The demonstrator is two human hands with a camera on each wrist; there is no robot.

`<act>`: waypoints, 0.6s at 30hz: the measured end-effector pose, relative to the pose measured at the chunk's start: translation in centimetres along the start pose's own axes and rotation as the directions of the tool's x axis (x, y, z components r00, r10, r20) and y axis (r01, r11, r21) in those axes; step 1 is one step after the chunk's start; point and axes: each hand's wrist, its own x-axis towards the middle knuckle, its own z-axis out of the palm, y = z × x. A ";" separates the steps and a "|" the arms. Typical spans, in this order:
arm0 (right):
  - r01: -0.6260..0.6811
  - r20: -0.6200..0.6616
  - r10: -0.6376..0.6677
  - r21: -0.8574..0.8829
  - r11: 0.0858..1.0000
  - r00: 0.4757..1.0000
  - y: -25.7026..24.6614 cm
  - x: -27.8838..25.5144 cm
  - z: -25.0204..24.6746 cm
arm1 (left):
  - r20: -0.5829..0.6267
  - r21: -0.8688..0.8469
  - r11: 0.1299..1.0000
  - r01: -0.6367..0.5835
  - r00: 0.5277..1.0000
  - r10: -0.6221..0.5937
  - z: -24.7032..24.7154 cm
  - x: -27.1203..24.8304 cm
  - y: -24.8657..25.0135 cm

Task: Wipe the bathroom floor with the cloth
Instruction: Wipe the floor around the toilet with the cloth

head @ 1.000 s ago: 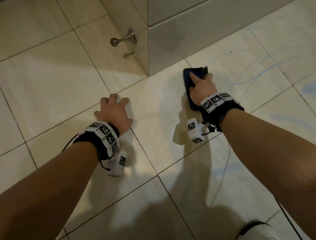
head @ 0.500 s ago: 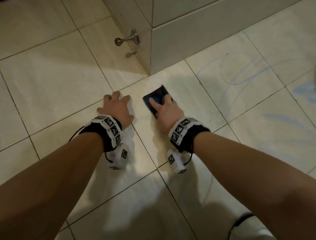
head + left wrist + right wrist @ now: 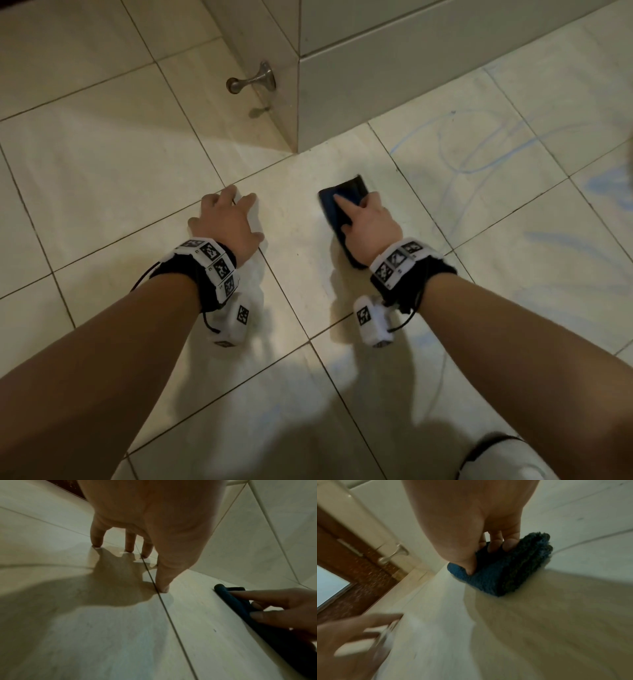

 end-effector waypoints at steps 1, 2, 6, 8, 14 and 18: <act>-0.030 0.005 0.030 0.017 0.999 1.000 0.7 0.9 -0.6 | -0.002 0.002 1.000 0.002 1.000 -0.002 0.1 0.1 0.0; -0.058 0.008 0.058 0.032 0.998 0.998 1.3 1.8 -1.2 | -0.003 0.002 1.000 0.004 1.000 -0.004 0.1 0.1 0.0; -0.116 -0.015 0.117 0.056 0.992 0.993 2.7 5.2 -2.8 | -0.001 0.012 1.000 -0.010 1.000 0.010 0.0 0.3 -0.1; -0.138 -0.018 0.139 0.050 0.989 0.990 2.9 6.9 -3.5 | 0.007 0.019 1.000 -0.014 1.000 0.013 -0.2 0.4 -0.1; -0.192 -0.017 0.193 0.042 0.980 0.981 2.3 10.4 -5.1 | 0.019 0.023 1.000 -0.015 1.000 0.015 -0.4 0.5 0.1; -0.184 -0.021 0.184 0.020 0.983 0.983 1.6 10.6 -5.0 | 0.026 0.034 0.999 -0.026 0.999 0.025 -0.4 0.6 0.0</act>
